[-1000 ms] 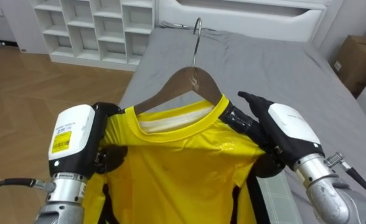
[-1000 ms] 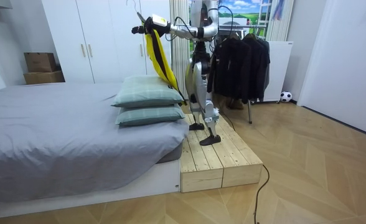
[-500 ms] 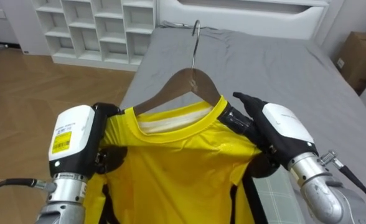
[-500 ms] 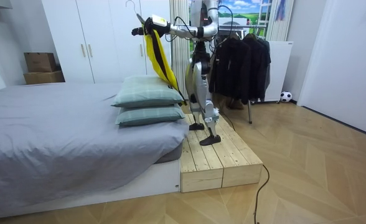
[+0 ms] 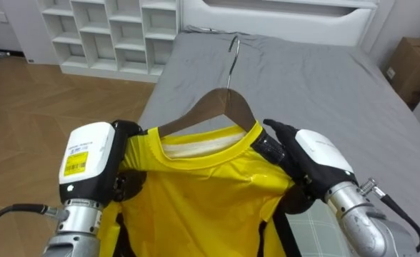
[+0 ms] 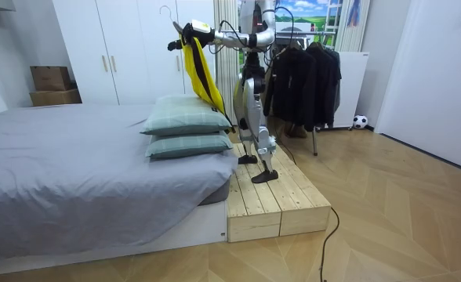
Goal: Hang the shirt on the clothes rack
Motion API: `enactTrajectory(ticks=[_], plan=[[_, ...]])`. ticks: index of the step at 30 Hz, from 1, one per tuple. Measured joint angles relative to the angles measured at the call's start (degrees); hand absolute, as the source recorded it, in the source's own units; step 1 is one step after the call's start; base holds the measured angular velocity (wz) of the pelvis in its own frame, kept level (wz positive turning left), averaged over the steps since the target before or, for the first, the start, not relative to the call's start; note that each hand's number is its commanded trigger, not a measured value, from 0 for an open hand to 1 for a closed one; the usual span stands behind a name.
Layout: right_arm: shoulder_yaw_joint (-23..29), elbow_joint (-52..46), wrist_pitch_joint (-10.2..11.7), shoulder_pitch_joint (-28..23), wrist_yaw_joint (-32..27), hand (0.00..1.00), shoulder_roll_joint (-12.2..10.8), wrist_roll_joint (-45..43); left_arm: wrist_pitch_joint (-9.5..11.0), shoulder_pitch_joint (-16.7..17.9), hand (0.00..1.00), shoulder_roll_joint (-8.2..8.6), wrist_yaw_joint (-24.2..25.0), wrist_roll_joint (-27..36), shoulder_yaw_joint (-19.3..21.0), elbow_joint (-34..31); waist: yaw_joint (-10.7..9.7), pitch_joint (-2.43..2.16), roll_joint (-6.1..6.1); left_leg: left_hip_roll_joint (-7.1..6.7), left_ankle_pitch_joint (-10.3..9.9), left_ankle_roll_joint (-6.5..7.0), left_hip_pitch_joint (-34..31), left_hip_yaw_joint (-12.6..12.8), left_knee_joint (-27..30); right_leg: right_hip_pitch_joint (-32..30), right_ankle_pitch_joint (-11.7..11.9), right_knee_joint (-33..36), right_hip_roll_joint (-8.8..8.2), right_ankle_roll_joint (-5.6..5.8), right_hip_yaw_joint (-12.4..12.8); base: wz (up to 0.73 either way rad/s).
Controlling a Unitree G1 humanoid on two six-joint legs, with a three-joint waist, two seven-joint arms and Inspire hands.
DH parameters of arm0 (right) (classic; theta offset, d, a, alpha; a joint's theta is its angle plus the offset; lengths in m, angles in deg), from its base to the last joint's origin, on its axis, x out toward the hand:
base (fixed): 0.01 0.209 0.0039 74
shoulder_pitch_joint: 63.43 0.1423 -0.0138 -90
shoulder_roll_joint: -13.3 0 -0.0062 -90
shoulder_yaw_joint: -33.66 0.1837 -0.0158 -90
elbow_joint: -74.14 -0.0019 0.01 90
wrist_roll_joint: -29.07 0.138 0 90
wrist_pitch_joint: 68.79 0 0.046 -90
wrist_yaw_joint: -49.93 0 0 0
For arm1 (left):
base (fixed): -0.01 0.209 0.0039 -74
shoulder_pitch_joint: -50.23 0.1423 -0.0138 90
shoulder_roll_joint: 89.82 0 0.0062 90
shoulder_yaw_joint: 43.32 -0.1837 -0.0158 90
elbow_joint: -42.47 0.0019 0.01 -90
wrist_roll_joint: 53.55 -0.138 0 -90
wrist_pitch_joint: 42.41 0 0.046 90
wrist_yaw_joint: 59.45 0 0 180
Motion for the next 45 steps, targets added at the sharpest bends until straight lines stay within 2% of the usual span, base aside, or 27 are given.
enactTrajectory(ticks=[3,8,9,10,11,12,28,34,39,45], plan=[[-0.1,0.0,-0.2,0.0,1.0,0.00,0.0,-0.9,-0.6,0.0,1.00,0.04,0.2,-0.6,-0.5,0.0,0.0,-0.04,-0.02,0.00,0.0,0.00,0.0,0.0,0.0,0.0,0.0,0.0,0.00,0.00,0.0,0.00],[-0.6,-0.1,-1.9,0.0,2.0,0.01,-0.4,-1.1,-1.3,0.0,1.00,0.04,0.8,-0.8,-0.7,0.0,0.0,-0.24,-0.02,0.00,0.0,0.00,0.0,0.0,0.0,0.0,0.0,0.0,0.00,0.00,0.1,0.00],[-0.7,-0.1,-2.2,0.0,2.4,0.29,-0.5,-1.1,-1.5,0.0,1.00,0.02,1.0,-0.8,-0.8,0.0,0.0,-0.36,-0.02,0.00,0.0,0.00,0.1,0.0,0.0,0.0,0.0,0.0,-0.01,0.00,0.1,0.00],[-0.7,-0.1,-2.3,0.0,2.5,0.42,-0.5,-1.1,-1.7,0.0,1.00,0.01,1.0,-0.8,-0.9,0.0,0.0,-0.42,-0.02,0.00,0.0,0.00,0.1,0.0,0.0,0.0,0.0,0.0,-0.01,0.00,0.1,0.00],[-0.7,-0.1,-2.4,0.0,2.7,0.74,-0.6,-1.1,-2.1,0.0,1.00,0.01,1.0,-0.8,-1.2,0.0,0.0,-0.57,-0.02,0.00,0.0,0.00,0.1,0.0,0.0,0.0,0.0,0.0,-0.01,-0.01,0.1,0.00],[-0.6,-0.1,-2.4,0.0,2.8,1.00,-0.7,-1.1,-2.3,0.0,1.00,0.01,1.0,-0.8,-1.4,0.0,0.1,-0.69,-0.01,0.00,0.0,0.00,0.1,0.0,0.0,0.0,0.0,0.0,0.00,-0.01,0.1,0.00],[-0.6,-0.1,-2.4,0.0,3.0,1.00,-1.4,-0.9,-2.5,0.0,1.00,0.23,1.1,-0.8,-0.8,0.0,0.1,-0.62,0.08,0.00,0.0,0.00,0.1,0.0,0.0,0.0,0.0,0.0,0.00,-0.05,0.1,0.00],[-0.6,-0.1,-2.4,0.0,3.0,1.00,-1.4,-1.0,-2.5,0.0,1.00,0.22,1.1,-0.8,-0.8,0.0,0.1,-0.49,0.06,0.00,0.0,0.00,0.1,0.0,0.0,0.0,0.0,0.0,0.00,-0.05,0.1,0.00],[-0.5,-0.1,-2.5,0.0,3.0,1.00,-1.6,-0.6,-2.4,0.0,1.00,0.21,1.1,-0.8,-0.5,0.0,0.1,-0.13,0.05,0.00,0.0,0.00,0.0,0.0,0.0,-0.1,0.0,0.0,0.00,-0.05,0.0,0.00],[-0.5,-0.1,-2.5,0.0,3.1,1.00,-1.6,-0.5,-2.5,0.0,1.00,0.20,1.1,-0.8,-0.5,0.0,0.0,-0.13,0.05,0.00,0.0,0.00,0.0,0.0,0.0,-0.1,0.0,-0.1,0.01,-0.05,0.0,0.00]])
